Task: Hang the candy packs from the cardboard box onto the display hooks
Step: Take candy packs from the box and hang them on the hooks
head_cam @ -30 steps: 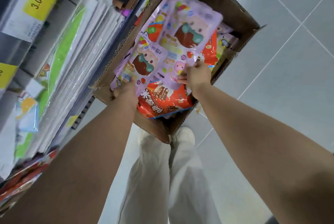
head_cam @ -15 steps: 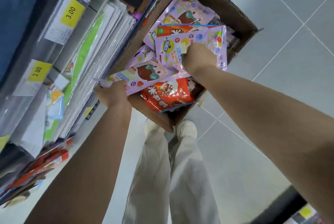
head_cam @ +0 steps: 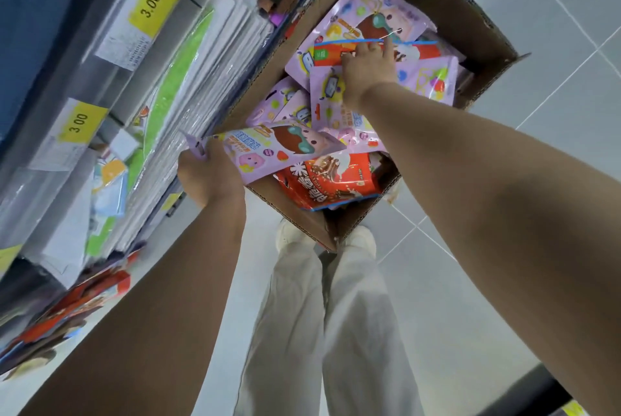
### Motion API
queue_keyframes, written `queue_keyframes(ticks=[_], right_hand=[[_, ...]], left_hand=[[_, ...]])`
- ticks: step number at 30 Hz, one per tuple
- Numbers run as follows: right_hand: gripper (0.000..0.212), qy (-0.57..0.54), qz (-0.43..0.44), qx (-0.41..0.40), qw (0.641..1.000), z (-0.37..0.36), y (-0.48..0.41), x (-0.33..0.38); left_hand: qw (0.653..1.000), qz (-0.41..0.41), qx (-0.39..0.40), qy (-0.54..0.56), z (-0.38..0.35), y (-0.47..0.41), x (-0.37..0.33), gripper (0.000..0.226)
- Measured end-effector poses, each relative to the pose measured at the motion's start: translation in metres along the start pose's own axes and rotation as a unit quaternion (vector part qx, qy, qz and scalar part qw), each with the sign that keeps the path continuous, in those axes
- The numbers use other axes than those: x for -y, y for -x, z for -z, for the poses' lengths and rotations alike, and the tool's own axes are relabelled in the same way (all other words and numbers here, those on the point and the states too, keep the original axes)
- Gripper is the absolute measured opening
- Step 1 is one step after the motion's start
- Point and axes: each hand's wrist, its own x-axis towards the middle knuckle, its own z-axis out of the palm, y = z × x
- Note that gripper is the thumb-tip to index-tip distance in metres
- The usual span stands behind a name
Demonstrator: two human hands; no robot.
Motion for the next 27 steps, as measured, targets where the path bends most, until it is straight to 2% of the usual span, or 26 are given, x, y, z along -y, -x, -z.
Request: queue_keyframes(ticks=[2,4,8,13,18,21,24,27], right_hand=[[0.046,-0.042,0.005,-0.002,0.999,0.002,0.013,-0.004],[0.039,-0.119,-0.023,-0.003,0.993,0.008,0.031,-0.009],[0.036,-0.196,-0.074,-0.047,0.977,0.027,0.072,-0.015],[0.043,-0.252,-0.072,-0.052,0.964,0.072,0.138,-0.011],[0.034,-0.296,-0.020,-0.048,0.954,0.126,0.219,0.005],[0.023,-0.297,0.051,-0.050,0.952,0.147,0.267,0.024],[0.020,-0.323,0.129,-0.051,0.936,0.159,0.310,0.054],[0.020,-0.325,0.200,-0.020,0.924,0.170,0.350,0.092]], left_hand=[[1.000,-0.020,0.007,-0.008,0.008,-0.001,0.006,0.028],[0.999,-0.025,0.032,-0.013,0.016,-0.001,0.008,0.029],[0.991,-0.027,0.116,-0.059,0.046,0.007,0.003,0.024],[0.971,-0.127,0.183,-0.092,0.108,0.034,-0.014,0.026],[0.927,-0.240,0.186,-0.221,0.190,0.066,-0.037,0.029],[0.899,-0.294,0.177,-0.271,0.243,0.090,-0.036,0.038],[0.869,-0.359,0.134,-0.313,0.292,0.109,-0.017,0.040],[0.849,-0.407,0.077,-0.327,0.331,0.123,0.013,0.034]])
